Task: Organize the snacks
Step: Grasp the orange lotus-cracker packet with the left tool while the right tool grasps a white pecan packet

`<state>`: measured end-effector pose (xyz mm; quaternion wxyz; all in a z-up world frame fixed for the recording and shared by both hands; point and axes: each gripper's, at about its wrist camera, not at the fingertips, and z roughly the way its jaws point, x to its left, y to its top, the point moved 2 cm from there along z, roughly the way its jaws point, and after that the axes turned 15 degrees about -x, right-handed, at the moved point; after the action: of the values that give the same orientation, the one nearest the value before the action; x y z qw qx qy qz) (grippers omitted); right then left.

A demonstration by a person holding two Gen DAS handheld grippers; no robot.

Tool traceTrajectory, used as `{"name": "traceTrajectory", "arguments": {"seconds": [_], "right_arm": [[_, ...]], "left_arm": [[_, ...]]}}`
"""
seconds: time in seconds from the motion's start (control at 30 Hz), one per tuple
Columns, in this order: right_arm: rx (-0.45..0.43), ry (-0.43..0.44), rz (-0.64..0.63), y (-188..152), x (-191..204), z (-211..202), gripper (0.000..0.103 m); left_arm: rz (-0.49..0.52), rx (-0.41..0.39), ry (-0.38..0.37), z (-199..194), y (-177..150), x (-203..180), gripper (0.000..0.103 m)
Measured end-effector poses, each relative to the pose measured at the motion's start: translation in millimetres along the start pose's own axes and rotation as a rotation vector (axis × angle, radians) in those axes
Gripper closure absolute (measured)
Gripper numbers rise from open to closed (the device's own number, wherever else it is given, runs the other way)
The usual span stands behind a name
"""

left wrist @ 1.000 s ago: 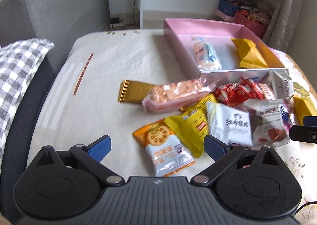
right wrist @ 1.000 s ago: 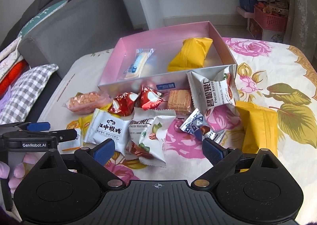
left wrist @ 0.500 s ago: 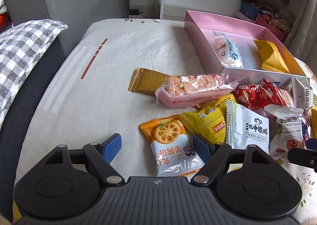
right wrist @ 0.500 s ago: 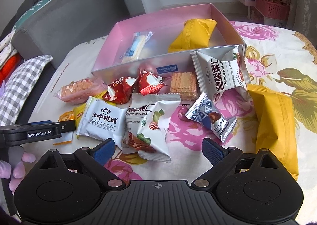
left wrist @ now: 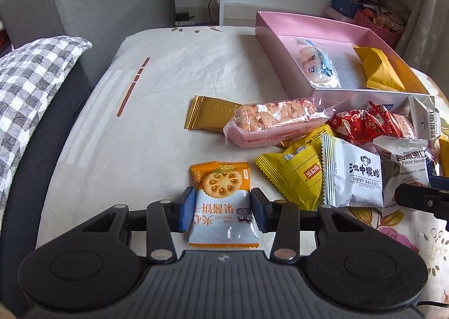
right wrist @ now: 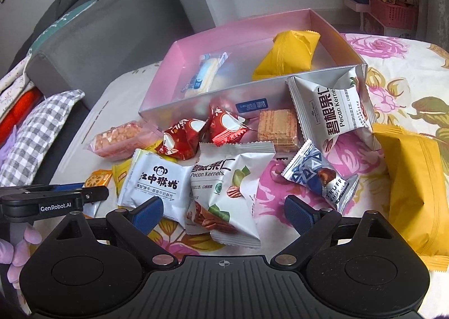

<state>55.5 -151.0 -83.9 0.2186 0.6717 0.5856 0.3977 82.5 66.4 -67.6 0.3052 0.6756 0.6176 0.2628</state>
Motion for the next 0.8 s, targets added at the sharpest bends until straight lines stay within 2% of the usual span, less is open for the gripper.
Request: {"name": "traceTrajectory", "arguments": {"seconds": [0.1, 0.2, 0.27, 0.3, 0.8], "right_arm": [[-0.006, -0.009, -0.007, 0.2, 1.2, 0.5, 0.019], [-0.009, -0.023, -0.018, 1.0, 1.6, 0.7, 0.033], [-0.008, -0.026, -0.022, 2.0, 0.9, 0.5, 0.053], [-0.007, -0.022, -0.021, 2.5, 0.6, 0.5, 0.058], [0.011, 0.001, -0.041, 9.8, 7.5, -10.7, 0.072]], "left_arm": [[0.003, 0.000, 0.004, -0.7, -0.4, -0.1, 0.065], [0.009, 0.001, 0.007, -1.7, -0.4, -1.7, 0.066], [0.010, 0.002, 0.008, -2.6, -1.0, -2.4, 0.066], [0.010, 0.002, 0.008, -2.8, -1.1, -2.5, 0.066], [-0.014, 0.004, 0.000, -8.6, 1.7, 0.2, 0.067]]}}
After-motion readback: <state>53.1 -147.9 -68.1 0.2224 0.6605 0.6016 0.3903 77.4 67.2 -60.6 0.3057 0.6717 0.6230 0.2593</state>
